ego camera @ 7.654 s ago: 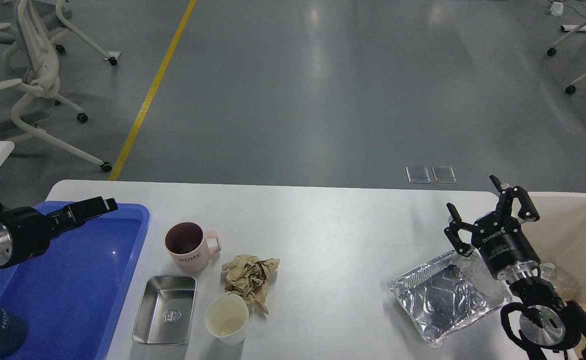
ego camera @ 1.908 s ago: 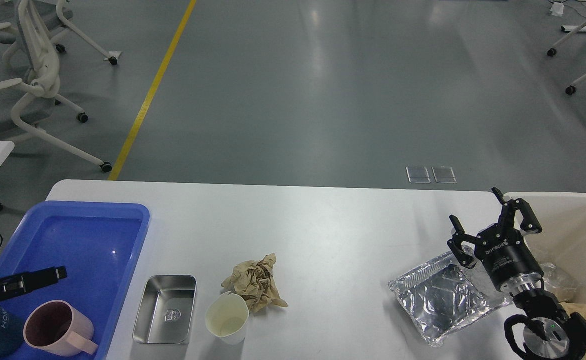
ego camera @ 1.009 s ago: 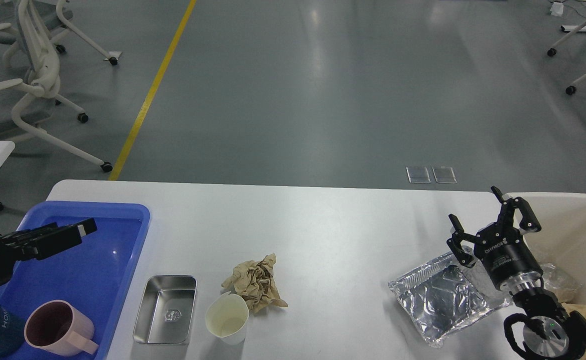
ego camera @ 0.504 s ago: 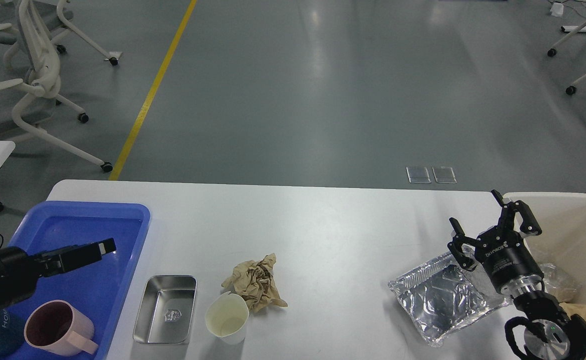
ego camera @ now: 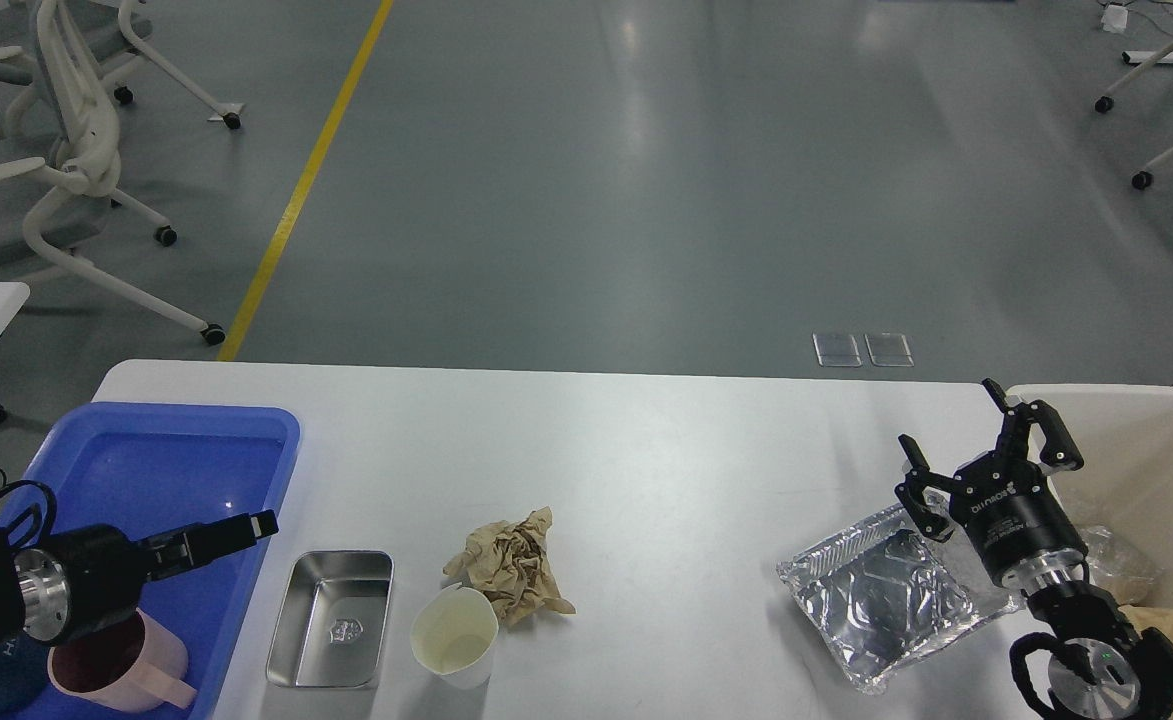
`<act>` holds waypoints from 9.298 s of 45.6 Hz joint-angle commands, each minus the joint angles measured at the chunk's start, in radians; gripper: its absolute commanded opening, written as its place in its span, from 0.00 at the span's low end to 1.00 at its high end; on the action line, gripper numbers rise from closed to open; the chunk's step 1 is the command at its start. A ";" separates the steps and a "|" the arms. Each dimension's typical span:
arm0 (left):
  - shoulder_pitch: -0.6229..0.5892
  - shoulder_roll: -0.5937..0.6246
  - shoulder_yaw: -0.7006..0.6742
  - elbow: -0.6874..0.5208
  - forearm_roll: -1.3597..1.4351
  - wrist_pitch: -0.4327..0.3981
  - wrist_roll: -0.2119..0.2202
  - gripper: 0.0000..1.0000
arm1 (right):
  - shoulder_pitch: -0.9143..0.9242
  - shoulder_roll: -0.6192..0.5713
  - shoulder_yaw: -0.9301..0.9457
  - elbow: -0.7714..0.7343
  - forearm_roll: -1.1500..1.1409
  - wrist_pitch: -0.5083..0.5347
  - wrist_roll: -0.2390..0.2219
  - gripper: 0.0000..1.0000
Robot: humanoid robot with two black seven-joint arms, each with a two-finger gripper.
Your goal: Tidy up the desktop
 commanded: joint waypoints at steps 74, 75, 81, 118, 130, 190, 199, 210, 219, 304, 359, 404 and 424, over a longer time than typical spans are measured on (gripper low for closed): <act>-0.188 -0.141 0.368 0.161 0.043 -0.004 -0.004 0.03 | -0.003 0.002 0.008 -0.007 0.000 -0.003 0.002 1.00; -0.188 -0.139 0.368 0.160 0.043 -0.006 -0.006 0.02 | -0.003 0.002 0.008 -0.006 0.000 -0.003 0.002 1.00; -0.196 -0.136 0.365 0.158 0.043 -0.027 -0.012 0.01 | -0.003 0.004 0.008 -0.007 0.000 -0.003 0.002 1.00; -0.518 0.181 0.351 0.152 0.000 -0.225 -0.046 0.02 | 0.010 0.015 0.003 -0.003 0.000 -0.009 0.002 1.00; -0.469 0.117 0.348 0.374 -0.012 -0.220 -0.104 0.02 | 0.011 0.012 0.005 -0.003 0.000 -0.008 0.002 1.00; -0.367 -0.145 0.078 0.727 -0.553 -0.179 -0.136 0.96 | -0.004 0.016 0.009 0.003 0.000 -0.008 0.002 1.00; -0.367 -0.139 -0.075 0.717 -0.808 -0.171 -0.138 0.96 | -0.001 0.013 0.005 0.004 0.000 -0.009 0.002 1.00; -0.340 -0.155 -0.219 0.715 -1.089 -0.170 -0.147 0.96 | 0.005 -0.004 0.002 0.004 -0.049 -0.008 0.000 1.00; -0.271 -0.274 -0.374 0.709 -1.196 -0.118 -0.149 0.96 | 0.000 -0.030 0.000 0.004 -0.114 -0.006 0.000 1.00; -0.096 -0.639 -0.513 0.669 -1.184 0.025 -0.285 0.96 | -0.535 -1.061 -0.126 0.471 -1.491 -0.238 -0.031 1.00; 0.073 -0.696 -0.491 0.364 -1.195 0.143 -0.287 0.96 | -0.549 -1.338 -0.147 0.457 -1.266 -0.286 0.026 1.00; 0.268 -0.638 -0.598 0.285 -1.189 0.030 -0.293 0.96 | -0.547 -1.329 -0.147 0.460 -1.191 -0.253 0.035 1.00; 0.268 -0.619 -0.598 0.272 -1.189 0.030 -0.291 0.96 | -0.523 -1.326 -0.144 0.336 -1.117 -0.215 0.060 1.00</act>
